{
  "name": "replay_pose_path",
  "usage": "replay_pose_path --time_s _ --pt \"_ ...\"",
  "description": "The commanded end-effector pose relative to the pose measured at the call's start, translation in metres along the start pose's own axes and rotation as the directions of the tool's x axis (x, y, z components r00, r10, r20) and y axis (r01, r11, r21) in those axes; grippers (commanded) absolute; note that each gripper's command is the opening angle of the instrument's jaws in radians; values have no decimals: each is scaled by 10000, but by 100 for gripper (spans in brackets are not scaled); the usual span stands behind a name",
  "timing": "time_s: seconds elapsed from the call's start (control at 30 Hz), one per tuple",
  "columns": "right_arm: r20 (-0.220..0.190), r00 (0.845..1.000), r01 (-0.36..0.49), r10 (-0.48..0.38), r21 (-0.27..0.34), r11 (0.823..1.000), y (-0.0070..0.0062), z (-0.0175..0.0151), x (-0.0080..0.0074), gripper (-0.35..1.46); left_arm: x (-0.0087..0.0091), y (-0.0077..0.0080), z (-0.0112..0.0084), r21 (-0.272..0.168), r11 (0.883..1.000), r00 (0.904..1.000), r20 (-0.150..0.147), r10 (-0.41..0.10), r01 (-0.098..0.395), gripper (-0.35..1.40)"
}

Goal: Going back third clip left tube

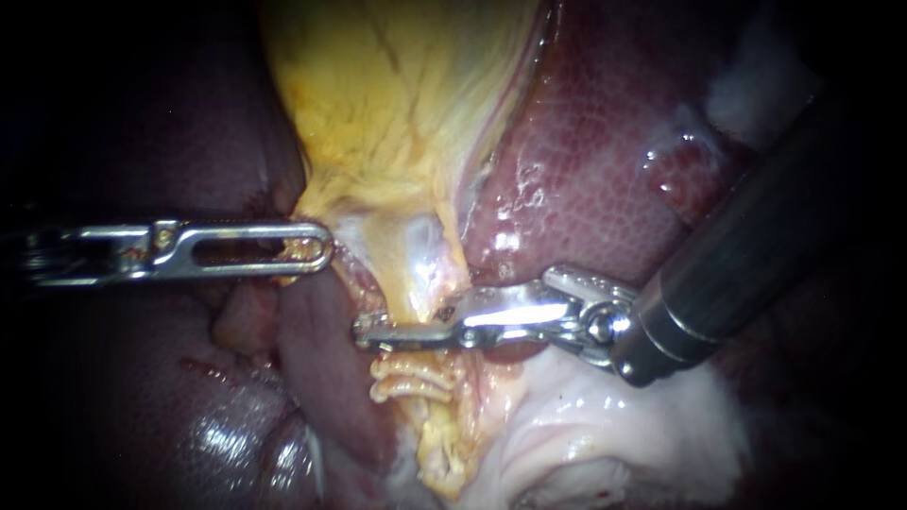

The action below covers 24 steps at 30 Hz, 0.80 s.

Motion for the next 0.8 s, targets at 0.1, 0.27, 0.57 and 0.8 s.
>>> replay_pose_path --time_s 0.1,0.27,0.57,0.8 --pt "-1 10000 0 0 8 10000 0 0 0 -35 -1 0 -1 -10 10000 10000 7 2 -2 -35" --pt "-4 10000 -2 2 5 10000 0 1 0 -35 0 -1 -1 -10 10000 10000 7 2 -2 -35" --pt "-373 9963 739 -772 -850 9936 3 10 6 45 0 -1 -1 -10 10000 10000 8 2 -2 -35" --pt "-195 9936 1104 -1117 -567 9923 1 -8 -1 60 0 -1 -1 -10 10000 10000 7 3 -3 -35"
